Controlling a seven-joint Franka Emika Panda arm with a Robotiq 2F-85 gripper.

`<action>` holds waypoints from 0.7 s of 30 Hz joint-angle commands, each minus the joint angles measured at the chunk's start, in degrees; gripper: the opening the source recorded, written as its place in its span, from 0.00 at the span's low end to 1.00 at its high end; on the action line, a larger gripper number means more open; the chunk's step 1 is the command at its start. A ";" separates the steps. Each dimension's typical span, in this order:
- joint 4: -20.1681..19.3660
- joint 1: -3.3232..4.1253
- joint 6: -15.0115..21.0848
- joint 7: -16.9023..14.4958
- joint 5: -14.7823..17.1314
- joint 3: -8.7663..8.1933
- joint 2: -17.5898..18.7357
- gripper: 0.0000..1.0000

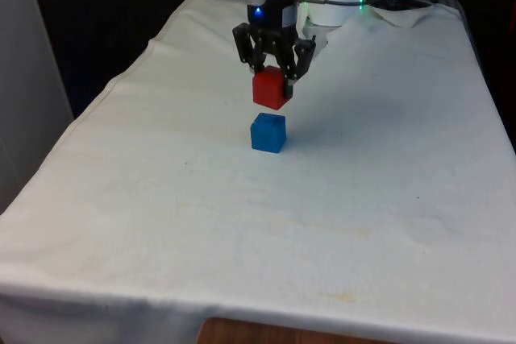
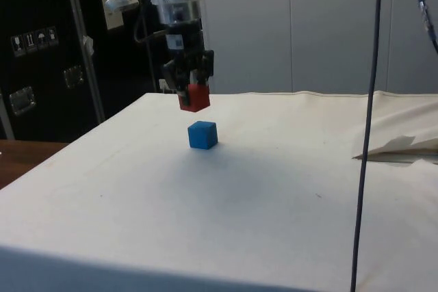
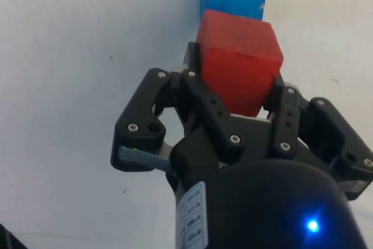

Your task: Stack the two cubes.

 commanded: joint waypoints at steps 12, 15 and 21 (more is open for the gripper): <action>-1.20 -0.06 1.78 0.00 0.23 0.06 0.40 0.00; -1.55 -0.06 3.04 0.06 0.34 0.06 1.15 0.00; -1.60 -0.11 4.47 0.23 0.46 0.11 2.35 0.00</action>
